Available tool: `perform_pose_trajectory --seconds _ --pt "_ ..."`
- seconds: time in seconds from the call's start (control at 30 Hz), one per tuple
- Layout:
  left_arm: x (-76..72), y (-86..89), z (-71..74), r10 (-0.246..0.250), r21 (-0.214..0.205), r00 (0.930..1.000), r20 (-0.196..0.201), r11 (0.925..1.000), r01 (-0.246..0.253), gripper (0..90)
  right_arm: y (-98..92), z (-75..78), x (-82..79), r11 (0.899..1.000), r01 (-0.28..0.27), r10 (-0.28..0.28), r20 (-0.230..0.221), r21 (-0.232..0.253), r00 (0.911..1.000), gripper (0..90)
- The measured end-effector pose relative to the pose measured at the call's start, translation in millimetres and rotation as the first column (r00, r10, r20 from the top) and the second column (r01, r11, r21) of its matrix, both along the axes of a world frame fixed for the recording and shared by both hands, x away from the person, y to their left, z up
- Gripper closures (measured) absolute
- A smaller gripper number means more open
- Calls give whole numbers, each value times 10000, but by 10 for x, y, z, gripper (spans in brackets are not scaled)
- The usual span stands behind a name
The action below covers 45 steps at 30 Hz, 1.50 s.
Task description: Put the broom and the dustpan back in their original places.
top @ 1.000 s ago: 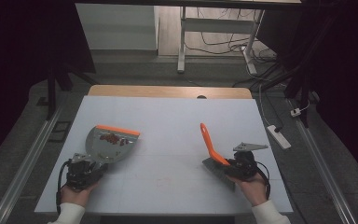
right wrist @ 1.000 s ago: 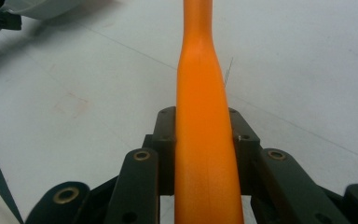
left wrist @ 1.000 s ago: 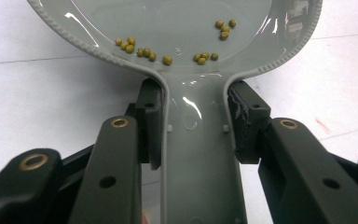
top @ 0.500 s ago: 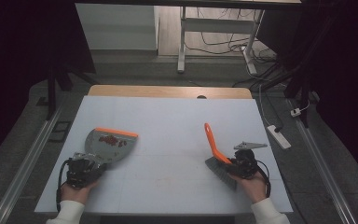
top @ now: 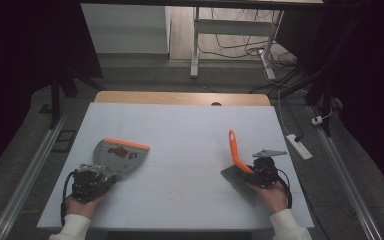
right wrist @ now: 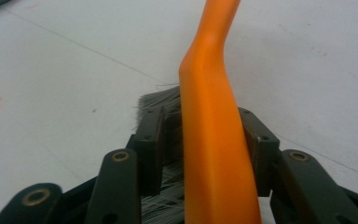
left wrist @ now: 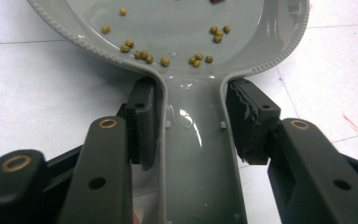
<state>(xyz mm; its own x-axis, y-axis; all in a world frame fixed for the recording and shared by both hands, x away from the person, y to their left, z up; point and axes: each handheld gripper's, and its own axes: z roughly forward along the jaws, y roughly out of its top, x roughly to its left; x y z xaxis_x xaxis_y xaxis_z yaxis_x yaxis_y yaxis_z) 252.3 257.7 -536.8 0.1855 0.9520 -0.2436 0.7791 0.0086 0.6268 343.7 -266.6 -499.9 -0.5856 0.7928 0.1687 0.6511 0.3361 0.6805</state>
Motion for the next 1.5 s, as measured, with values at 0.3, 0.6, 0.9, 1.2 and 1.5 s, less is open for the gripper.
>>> perform_pose_trajectory --seconds 0.3,0.6,0.9,1.2,1.5 --pt "-67 40 63 190 196 9995 247 9996 -195 324 -28 -62 128 9995 295 -298 -313 -106 9991 482" --pt "-218 66 253 -262 576 9935 1111 9981 199 309 -44 -87 176 9982 579 -587 -588 -150 9965 444" --pt "-209 -10 420 -1431 762 9760 1644 9883 1321 309 -42 -51 166 9957 750 -757 -126 -536 9970 429" --pt "-63 -160 456 -3204 648 9296 1819 9473 3138 317 -29 124 -43 9998 -178 173 994 40 9949 445" --pt "69 -313 405 -4551 947 8773 1525 8903 4454 325 69 76 -221 9917 -1274 1287 1336 -186 9826 445"
